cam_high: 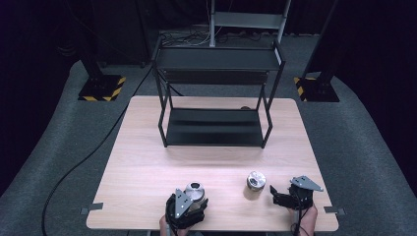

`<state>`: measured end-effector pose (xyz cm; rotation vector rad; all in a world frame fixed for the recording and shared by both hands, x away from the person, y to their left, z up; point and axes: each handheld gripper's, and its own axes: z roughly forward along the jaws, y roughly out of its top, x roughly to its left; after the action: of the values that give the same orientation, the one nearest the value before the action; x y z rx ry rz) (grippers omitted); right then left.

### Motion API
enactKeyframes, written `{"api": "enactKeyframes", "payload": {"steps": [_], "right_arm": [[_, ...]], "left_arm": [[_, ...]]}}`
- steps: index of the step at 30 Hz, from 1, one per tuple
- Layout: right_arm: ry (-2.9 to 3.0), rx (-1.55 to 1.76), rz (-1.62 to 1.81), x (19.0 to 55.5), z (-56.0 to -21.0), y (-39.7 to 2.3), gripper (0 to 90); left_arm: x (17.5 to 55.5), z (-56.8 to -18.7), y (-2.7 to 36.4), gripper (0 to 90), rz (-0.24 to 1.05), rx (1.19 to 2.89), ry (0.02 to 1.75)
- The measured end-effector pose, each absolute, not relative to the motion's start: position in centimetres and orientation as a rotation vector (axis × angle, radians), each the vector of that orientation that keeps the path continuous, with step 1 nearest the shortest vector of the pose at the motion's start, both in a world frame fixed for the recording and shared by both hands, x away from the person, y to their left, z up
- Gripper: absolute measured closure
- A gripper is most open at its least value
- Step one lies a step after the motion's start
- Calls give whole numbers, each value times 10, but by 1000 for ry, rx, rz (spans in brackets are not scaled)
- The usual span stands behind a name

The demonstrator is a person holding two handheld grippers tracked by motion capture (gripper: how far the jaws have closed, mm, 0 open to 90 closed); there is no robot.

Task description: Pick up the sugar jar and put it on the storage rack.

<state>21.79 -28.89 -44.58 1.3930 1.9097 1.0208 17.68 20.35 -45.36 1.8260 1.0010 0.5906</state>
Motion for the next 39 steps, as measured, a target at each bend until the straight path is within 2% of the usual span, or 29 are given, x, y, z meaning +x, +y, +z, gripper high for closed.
{"api": "enactKeyframes", "payload": {"steps": [39], "right_arm": [[1923,1398,1002,221,-444,-287,23]], "left_arm": [[212,-440,211,303,605,1858,962]]}}
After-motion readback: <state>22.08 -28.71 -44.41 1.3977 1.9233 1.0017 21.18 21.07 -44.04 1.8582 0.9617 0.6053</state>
